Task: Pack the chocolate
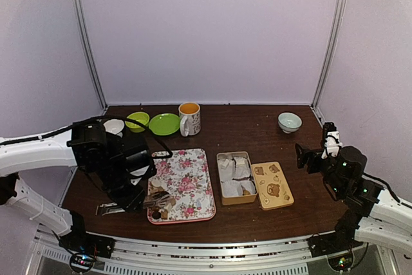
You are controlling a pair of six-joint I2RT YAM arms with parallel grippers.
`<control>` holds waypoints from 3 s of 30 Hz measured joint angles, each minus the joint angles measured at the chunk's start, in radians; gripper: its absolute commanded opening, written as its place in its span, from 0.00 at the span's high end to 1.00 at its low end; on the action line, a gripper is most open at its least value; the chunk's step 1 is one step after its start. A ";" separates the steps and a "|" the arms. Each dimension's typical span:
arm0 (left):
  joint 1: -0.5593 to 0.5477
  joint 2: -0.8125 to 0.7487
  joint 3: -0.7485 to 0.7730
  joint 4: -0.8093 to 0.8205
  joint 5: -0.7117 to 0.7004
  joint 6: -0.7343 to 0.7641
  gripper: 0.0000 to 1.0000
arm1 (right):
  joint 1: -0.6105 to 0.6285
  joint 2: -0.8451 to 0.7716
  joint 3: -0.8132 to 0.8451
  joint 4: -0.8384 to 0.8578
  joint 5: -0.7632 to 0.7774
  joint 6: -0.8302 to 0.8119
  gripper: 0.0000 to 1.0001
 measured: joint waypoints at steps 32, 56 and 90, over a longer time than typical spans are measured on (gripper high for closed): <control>-0.019 0.006 -0.013 0.032 0.053 -0.007 0.66 | 0.000 0.000 0.000 0.000 0.000 0.000 0.00; -0.053 0.057 0.138 -0.064 -0.020 -0.012 0.75 | 0.000 -0.004 0.000 0.000 0.000 0.000 0.00; -0.061 0.299 0.273 0.478 -0.049 0.005 0.78 | 0.000 0.003 0.000 0.000 0.000 0.000 0.00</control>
